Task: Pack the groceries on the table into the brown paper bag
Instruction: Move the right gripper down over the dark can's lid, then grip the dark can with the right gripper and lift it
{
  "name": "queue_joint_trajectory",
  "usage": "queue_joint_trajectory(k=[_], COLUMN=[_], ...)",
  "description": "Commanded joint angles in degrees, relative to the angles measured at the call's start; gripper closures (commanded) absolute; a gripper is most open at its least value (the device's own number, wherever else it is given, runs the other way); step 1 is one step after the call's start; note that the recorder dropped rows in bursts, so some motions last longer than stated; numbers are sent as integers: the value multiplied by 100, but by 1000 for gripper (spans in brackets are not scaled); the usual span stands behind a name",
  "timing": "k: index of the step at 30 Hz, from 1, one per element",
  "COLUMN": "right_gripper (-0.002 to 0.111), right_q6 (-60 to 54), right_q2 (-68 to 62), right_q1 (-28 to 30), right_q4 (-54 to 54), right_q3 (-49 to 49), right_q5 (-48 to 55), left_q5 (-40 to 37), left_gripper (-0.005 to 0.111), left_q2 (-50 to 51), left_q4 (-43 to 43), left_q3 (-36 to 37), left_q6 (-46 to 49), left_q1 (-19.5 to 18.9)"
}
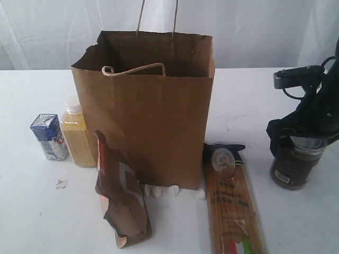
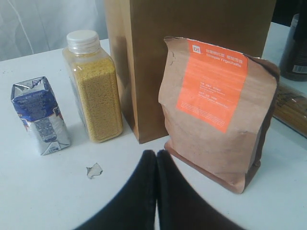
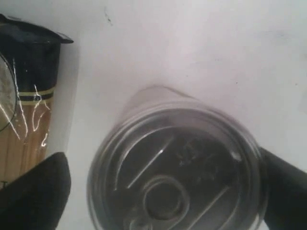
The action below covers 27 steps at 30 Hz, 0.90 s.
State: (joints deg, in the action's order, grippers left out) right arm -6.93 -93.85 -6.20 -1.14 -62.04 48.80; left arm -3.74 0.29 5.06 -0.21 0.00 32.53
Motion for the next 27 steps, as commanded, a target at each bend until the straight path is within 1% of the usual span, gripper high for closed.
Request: queue_joint_trajectory(k=[1, 3, 4, 6, 9, 11, 14, 21, 27], right_gripper=[18, 19, 21, 31, 59, 81, 107, 108, 108], right_q6=[-54, -54, -54, -54, -54, -54, -54, -54, -54], right_q2=[-156, -183, -183, -173, -164, -160, -106, 657, 1525], right_q1=[-8, -8, -8, -8, -8, -8, -8, -8, -8], right_q4=[-39, -39, -39, -39, -39, -39, -39, 6, 196], right_q3=[-21, -21, -21, -21, -21, -21, -21, -79, -744], right_q5=[-61, -86, -100, -114, -70, -2, 58, 72, 343], left_q5=[-34, -34, -34, -34, -34, -34, -34, -34, -34], left_gripper=[106, 106, 106, 106, 106, 106, 106, 106, 106], left_q2=[-29, -29, -29, -29, -29, -29, -29, -29, -29], left_q4=[69, 69, 69, 69, 69, 69, 69, 69, 69], left_q3=[21, 21, 21, 21, 21, 21, 21, 21, 21], left_q6=[0, 0, 0, 0, 0, 0, 0, 0, 0], left_q1=[12, 12, 12, 12, 12, 12, 12, 12, 12])
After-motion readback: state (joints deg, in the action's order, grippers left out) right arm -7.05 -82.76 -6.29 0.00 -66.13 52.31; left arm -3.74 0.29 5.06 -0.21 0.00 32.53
